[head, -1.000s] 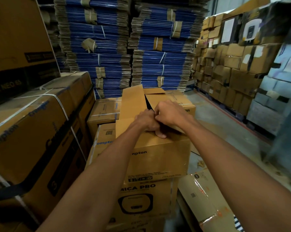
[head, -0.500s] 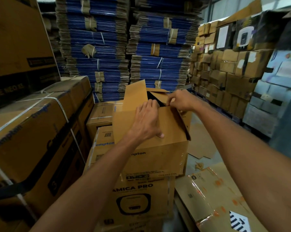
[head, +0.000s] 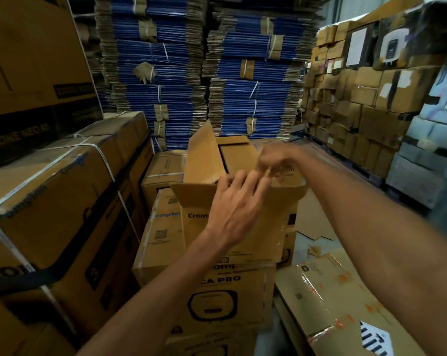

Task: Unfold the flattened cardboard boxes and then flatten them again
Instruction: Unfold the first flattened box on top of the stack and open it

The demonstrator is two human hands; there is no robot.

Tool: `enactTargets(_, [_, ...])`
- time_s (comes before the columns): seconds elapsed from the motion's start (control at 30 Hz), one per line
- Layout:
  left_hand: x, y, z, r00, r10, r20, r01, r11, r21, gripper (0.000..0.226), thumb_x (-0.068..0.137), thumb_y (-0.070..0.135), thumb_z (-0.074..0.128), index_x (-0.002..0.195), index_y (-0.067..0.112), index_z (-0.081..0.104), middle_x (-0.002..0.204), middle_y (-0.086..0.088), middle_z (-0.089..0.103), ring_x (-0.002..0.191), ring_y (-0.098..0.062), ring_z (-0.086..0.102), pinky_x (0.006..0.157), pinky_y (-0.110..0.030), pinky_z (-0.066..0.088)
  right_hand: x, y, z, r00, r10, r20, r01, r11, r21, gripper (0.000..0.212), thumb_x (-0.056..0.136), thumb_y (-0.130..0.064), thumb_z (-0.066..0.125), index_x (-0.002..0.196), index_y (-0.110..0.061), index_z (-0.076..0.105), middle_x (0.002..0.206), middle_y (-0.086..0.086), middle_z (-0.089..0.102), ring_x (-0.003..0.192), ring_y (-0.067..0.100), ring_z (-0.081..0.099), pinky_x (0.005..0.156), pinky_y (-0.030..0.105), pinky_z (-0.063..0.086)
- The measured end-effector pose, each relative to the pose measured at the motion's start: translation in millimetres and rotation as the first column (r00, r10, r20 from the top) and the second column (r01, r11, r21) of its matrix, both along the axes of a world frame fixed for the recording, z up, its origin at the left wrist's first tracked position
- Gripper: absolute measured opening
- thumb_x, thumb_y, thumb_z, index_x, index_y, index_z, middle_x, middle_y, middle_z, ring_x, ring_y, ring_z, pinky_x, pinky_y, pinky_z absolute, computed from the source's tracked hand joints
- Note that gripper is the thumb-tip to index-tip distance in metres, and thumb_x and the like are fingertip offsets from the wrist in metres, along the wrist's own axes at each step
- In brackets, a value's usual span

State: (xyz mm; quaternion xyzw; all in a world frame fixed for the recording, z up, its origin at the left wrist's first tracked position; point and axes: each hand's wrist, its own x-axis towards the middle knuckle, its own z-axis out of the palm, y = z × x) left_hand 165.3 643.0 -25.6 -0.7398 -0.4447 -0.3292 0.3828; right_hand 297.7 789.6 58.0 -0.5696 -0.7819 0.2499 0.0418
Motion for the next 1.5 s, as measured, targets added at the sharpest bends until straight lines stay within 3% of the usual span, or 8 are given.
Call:
enactTargets(0.17, [-3.3, -29.8, 0.3, 0.977, 0.156, -0.147, -0.192, 0.939, -0.284, 0.039, 0.100, 0.026, 0.046, 0.138, 0.014, 0.046, 0.103, -0.008, 0.067, 0.073, -0.022, 0.063, 0.065, -0.038, 0.052, 2.7, 0.1, -21.7, 0.989, 0.129, 0.079, -0.115, 0.980, -0.162, 0.049, 0.091, -0.043, 0.069, 0.138, -0.030, 0.060, 0.130, 0.000, 0.058, 0.118, 0.028, 0.057, 0.087, 0.053, 0.057])
enactTargets(0.3, [-12.6, -50.0, 30.2, 0.994, 0.099, -0.054, -0.108, 0.712, -0.694, 0.070, 0.098, 0.070, 0.020, 0.150, 0.028, 0.041, 0.080, 0.009, 0.059, 0.061, -0.004, 0.049, 0.063, -0.026, 0.043, -0.7, -10.0, -33.2, 0.951, 0.255, 0.173, -0.214, 0.950, -0.226, 0.077, 0.082, -0.065, 0.070, 0.150, -0.043, 0.040, 0.163, -0.003, 0.030, 0.146, 0.033, 0.033, 0.106, 0.057, 0.044])
enactTargets(0.43, [-33.4, -35.1, 31.7, 0.980, 0.138, 0.144, 0.083, 0.374, -0.924, 0.060, 0.104, 0.061, 0.027, 0.128, 0.022, 0.065, 0.095, -0.001, 0.066, 0.086, -0.016, 0.059, 0.069, -0.027, 0.042, -8.0, -24.9, -48.3, 0.897, 0.324, 0.302, -0.265, 0.939, -0.219, 0.109, 0.080, -0.066, 0.070, 0.162, -0.034, 0.005, 0.170, -0.001, 0.006, 0.153, 0.030, 0.015, 0.119, 0.052, 0.029])
enactTargets(0.57, [-64.6, -10.1, -13.4, 0.995, 0.093, -0.028, -0.070, 0.485, -0.872, 0.050, 0.101, 0.051, 0.050, 0.145, 0.026, 0.049, 0.146, -0.001, 0.047, 0.129, -0.024, 0.043, 0.106, -0.043, 0.040, -9.4, -34.3, -67.8, 0.910, 0.267, 0.319, -0.250, 0.964, -0.092, 0.128, 0.063, -0.076, 0.076, 0.161, -0.035, 0.004, 0.169, -0.004, 0.010, 0.152, 0.030, 0.019, 0.120, 0.051, 0.027])
enactTargets(0.73, [-84.7, -9.4, -52.1, 0.989, 0.030, -0.148, -0.118, 0.759, -0.640, 0.052, 0.103, 0.058, 0.038, 0.148, 0.033, 0.039, 0.148, 0.007, 0.046, 0.130, -0.017, 0.039, 0.101, -0.041, 0.033, -1.8, -49.0, -101.3, 0.933, 0.237, 0.270, -0.267, 0.960, 0.082, 0.106, 0.070, -0.078, 0.069, 0.153, -0.060, 0.006, 0.169, -0.010, -0.004, 0.154, 0.037, -0.010, 0.120, 0.064, 0.013])
enactTargets(1.1, [-83.1, -5.4, -43.3, 0.964, 0.158, -0.212, -0.244, 0.844, -0.478, 0.064, 0.102, 0.056, 0.034, 0.152, 0.017, 0.042, 0.159, -0.010, 0.039, 0.138, -0.027, 0.045, 0.110, -0.046, 0.034, 11.0, -57.6, -110.2, 0.944, 0.246, 0.218, -0.280, 0.950, 0.139, 0.088, 0.078, -0.084, 0.052, 0.149, -0.066, 0.003, 0.168, -0.015, -0.012, 0.152, 0.035, -0.021, 0.120, 0.065, 0.012])
enactTargets(1.27, [-97.0, -0.7, -16.6, 0.800, 0.593, -0.090, -0.574, 0.712, -0.405, 0.083, 0.100, 0.064, 0.031, 0.162, 0.011, 0.013, 0.169, -0.017, 0.012, 0.153, -0.029, 0.022, 0.122, -0.056, -0.004, 14.7, -58.6, -107.9, 0.948, 0.242, 0.206, -0.272, 0.953, 0.131, 0.088, 0.078, -0.084, 0.052, 0.150, -0.065, 0.005, 0.168, -0.016, -0.011, 0.152, 0.034, -0.021, 0.119, 0.068, 0.012])
enactTargets(1.5, [-155.7, 8.8, 5.7, 0.603, 0.797, -0.036, -0.621, 0.440, -0.649, 0.028, 0.094, 0.031, 0.047, 0.096, 0.009, 0.063, 0.112, -0.012, 0.065, 0.135, -0.036, 0.037, 0.109, -0.061, 0.026, 13.0, -59.0, -109.1, 0.962, 0.233, 0.144, -0.248, 0.964, 0.099, 0.087, 0.077, -0.080, 0.060, 0.149, -0.067, 0.012, 0.167, -0.019, -0.010, 0.151, 0.029, -0.025, 0.120, 0.065, 0.006])
